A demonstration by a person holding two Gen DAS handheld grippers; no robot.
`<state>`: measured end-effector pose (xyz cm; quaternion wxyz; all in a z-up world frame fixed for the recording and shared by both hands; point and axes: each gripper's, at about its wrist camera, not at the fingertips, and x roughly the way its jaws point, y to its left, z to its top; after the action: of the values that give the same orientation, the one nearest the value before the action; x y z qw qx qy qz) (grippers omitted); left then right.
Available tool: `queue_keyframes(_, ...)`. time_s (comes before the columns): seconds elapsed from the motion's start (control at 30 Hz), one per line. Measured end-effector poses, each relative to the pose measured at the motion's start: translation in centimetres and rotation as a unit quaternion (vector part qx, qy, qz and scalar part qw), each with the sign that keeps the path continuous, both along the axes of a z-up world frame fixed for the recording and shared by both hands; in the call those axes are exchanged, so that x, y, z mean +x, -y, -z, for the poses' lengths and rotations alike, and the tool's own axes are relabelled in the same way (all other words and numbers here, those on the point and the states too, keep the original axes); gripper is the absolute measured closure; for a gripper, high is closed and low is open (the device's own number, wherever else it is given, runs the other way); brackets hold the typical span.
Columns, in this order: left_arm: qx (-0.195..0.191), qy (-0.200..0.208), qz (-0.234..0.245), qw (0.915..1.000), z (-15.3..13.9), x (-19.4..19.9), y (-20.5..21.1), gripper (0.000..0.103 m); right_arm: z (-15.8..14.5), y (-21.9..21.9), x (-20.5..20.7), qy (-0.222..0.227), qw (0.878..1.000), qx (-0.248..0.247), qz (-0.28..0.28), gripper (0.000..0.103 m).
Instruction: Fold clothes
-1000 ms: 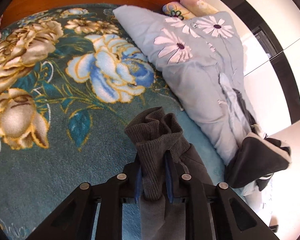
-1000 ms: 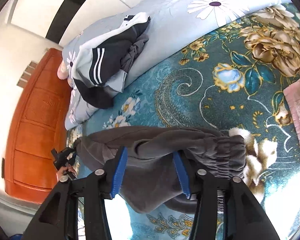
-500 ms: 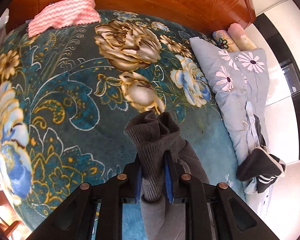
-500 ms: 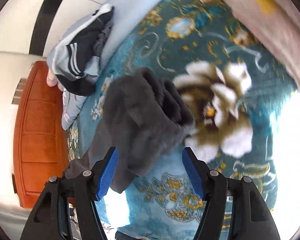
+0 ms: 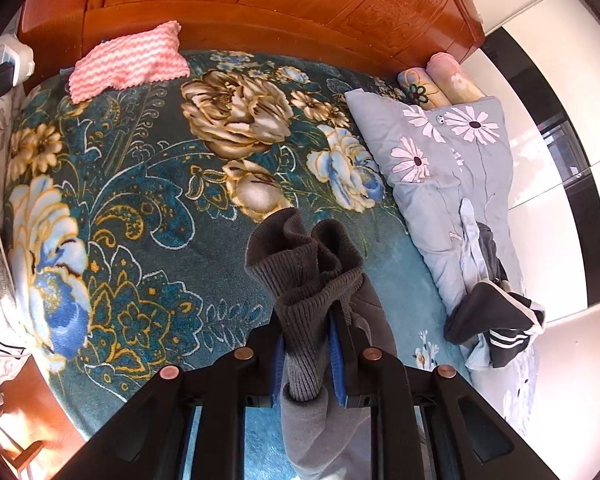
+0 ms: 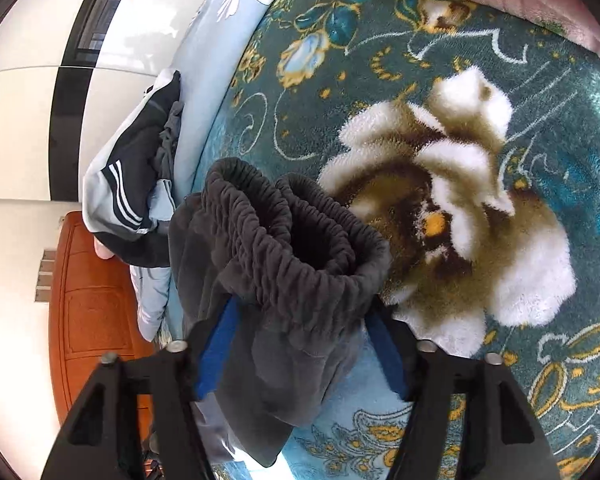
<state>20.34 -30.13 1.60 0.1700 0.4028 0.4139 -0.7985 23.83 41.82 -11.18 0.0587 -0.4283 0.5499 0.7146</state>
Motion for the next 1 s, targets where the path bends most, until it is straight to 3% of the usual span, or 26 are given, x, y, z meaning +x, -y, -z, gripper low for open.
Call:
queue_keyframes(0.07,-0.005,-0.01,0.017,0.9998,-1.9,0.5,-0.3,0.082,-1.1,-0.7,-1.0,-0.006,1.0,0.0,-0.01,0.067)
queue_keyframes(0.2,-0.018,-0.029,0.041,0.9986,-4.0,3.2,-0.4,0.082,-6.5,-2.7,-1.9,-0.065,0.996,0.003,-0.053,0.075)
queue_keyframes(0.37,-0.023,0.031,0.048,0.9981,2.7,7.2,0.3,0.082,-8.7,-5.8,1.4,-0.072,0.994,0.05,-0.068,0.075)
queue_keyframes(0.5,0.026,0.096,-0.003,0.995,11.0,9.8,1.3,0.082,-1.5,-5.9,3.0,0.046,0.99,0.074,-0.113,0.075)
queue_keyframes(0.6,0.05,0.08,-0.027,0.9952,12.9,11.4,1.7,0.082,-1.0,-5.3,3.4,0.036,0.988,0.091,-0.122,0.075)
queue_keyframes(0.7,0.045,0.07,-0.017,0.9964,12.2,11.2,1.6,0.082,-1.1,-5.2,3.0,0.043,0.985,0.099,-0.133,0.075)
queue_keyframes(0.8,0.022,0.027,0.008,0.9994,8.9,10.2,1.0,0.082,-1.4,-5.2,2.8,0.043,0.985,0.101,-0.129,0.075)
queue_keyframes(0.9,0.0,-0.029,0.014,0.9995,5.6,10.0,1.1,0.083,-4.0,-4.9,2.9,-0.014,0.985,0.111,-0.131,0.075)
queue_keyframes(0.93,-0.016,-0.034,0.006,0.9993,5.0,10.1,1.3,0.086,-5.0,-4.9,3.0,-0.036,0.984,0.114,-0.133,0.075)
queue_keyframes(1.0,-0.036,-0.005,-0.006,0.9993,5.7,10.1,2.4,0.088,-6.4,-4.9,3.0,-0.055,0.98,0.136,-0.136,0.075)
